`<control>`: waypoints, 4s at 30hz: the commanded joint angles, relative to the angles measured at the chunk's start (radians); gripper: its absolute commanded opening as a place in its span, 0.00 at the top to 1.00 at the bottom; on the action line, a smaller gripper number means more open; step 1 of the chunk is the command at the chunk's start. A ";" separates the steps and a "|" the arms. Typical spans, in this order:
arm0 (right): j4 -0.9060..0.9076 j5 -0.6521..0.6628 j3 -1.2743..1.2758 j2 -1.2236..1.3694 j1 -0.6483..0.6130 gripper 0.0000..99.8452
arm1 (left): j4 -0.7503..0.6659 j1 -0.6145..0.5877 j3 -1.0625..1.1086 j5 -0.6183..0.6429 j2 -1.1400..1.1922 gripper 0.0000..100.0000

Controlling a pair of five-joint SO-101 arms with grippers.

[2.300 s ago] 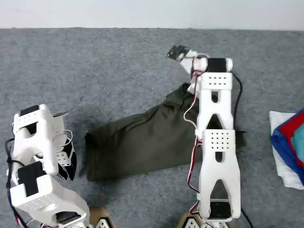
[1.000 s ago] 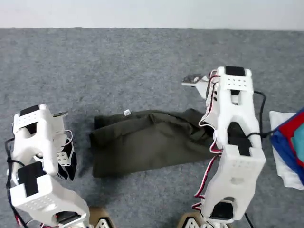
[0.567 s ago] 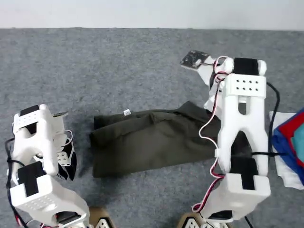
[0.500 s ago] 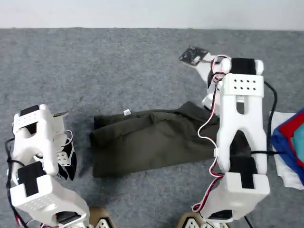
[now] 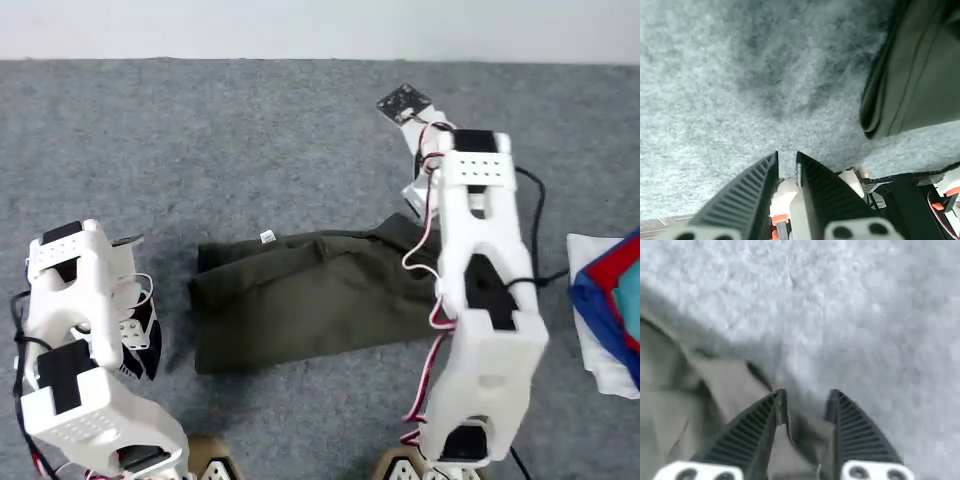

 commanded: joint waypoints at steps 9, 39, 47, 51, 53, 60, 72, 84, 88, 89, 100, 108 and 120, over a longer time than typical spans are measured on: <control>0.291 -0.017 -0.468 0.260 -0.076 0.98 | 0.034 -0.003 0.001 0.014 -0.003 0.94; 0.438 -0.018 0.310 -0.335 -0.159 0.98 | 0.034 0.000 0.001 0.014 -0.003 0.94; 0.211 -0.026 0.542 -0.403 -0.064 0.98 | 0.034 0.038 -0.054 -0.066 -0.012 0.94; 0.211 -0.018 0.529 -0.510 -0.002 0.98 | 0.034 0.127 -0.182 -0.068 -0.003 0.94; 0.213 -0.017 0.531 -0.562 0.013 0.98 | 0.034 0.189 -0.242 -0.066 -0.003 0.91; 0.289 0.043 0.532 -0.636 0.071 0.97 | 0.034 0.371 -0.354 0.121 -0.002 0.72; 0.306 0.181 0.528 -0.642 0.283 0.98 | -0.014 0.377 -0.636 0.158 0.402 0.71; 0.295 0.250 0.528 -0.642 0.418 0.98 | 0.034 0.485 -0.980 0.153 0.775 0.84; 0.294 0.252 0.528 -0.642 0.452 0.98 | 0.034 0.549 -0.981 0.152 0.773 0.94; 0.294 0.252 0.526 -0.642 0.461 0.98 | 0.034 0.563 -0.981 0.149 0.767 0.97; 0.294 0.256 0.525 -0.642 0.638 0.98 | 0.037 0.419 -0.935 -0.081 0.445 0.99; 0.278 0.333 0.532 -0.636 0.680 0.98 | 0.038 0.477 -0.912 -0.112 0.196 0.99; 0.289 0.434 0.532 -0.641 0.849 0.98 | 0.034 1.138 -1.093 -0.008 0.342 0.99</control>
